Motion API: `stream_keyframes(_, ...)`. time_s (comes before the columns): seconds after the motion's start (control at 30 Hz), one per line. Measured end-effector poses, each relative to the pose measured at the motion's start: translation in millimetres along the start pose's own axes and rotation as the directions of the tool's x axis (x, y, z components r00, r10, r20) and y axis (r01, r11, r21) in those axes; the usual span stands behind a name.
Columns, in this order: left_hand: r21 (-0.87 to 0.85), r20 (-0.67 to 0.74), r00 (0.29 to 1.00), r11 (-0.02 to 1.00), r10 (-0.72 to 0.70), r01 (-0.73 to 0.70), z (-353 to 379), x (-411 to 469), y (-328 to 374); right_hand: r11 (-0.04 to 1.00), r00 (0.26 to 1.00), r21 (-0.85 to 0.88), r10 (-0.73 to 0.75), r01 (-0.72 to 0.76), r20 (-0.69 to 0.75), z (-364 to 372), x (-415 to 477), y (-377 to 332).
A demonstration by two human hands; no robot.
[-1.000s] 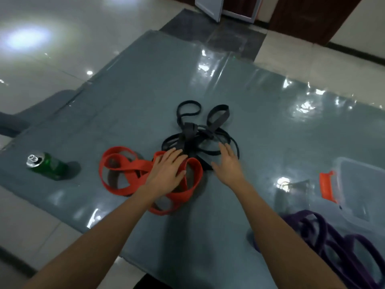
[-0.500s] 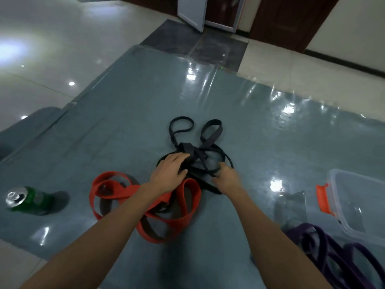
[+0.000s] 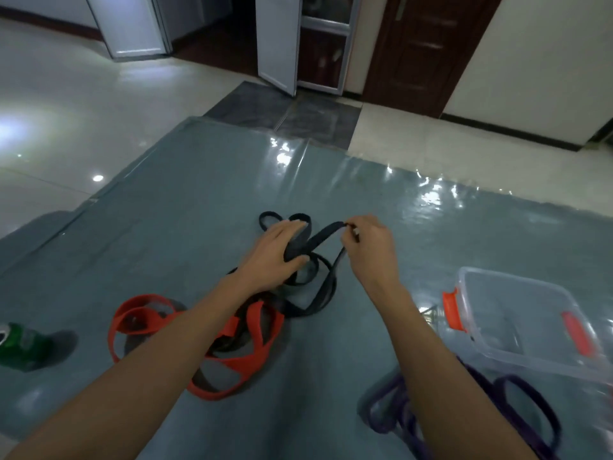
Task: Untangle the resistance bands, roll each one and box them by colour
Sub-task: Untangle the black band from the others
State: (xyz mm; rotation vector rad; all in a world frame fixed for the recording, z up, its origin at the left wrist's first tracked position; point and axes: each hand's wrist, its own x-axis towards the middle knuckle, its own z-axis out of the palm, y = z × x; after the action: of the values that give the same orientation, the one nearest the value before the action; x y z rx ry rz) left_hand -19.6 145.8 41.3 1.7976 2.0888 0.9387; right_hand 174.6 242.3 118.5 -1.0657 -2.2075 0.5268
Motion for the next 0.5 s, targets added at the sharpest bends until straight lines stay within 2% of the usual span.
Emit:
stream_keyframes(0.13, -0.138, 0.057, 0.998, 0.990, -0.009, 0.017, 3, 22, 56, 0.994, 0.980, 0.053, -0.082, 0.093, -0.184, -48, 10, -7)
stream_keyframes(0.27, -0.383, 0.079, 0.995, 0.920, -0.056, 0.083, 22, 27, 101, 0.981, 0.931, 0.081, -0.139, 0.176, -0.336, -93, 17, -14)
stream_keyframes(0.37, -0.399, 0.032, 0.999, 0.915, -0.043, 0.052, 43, 27, 121, 0.965, 0.885, 0.055, -0.212, 0.257, -0.415, -120, 15, -18)
stream_keyframes(0.43, -0.375, -0.014, 0.999, 0.927, -0.035, 0.027, 61, 22, 125, 0.962, 0.858, 0.084, -0.191, 0.261, -0.477, -139, 15, -15)
stream_keyframes(0.5, -0.377, -0.044, 0.994, 0.923, -0.100, 0.076, 75, 14, 120, 0.962, 0.822, 0.126, -0.134, 0.243, -0.554, -160, 16, -5)
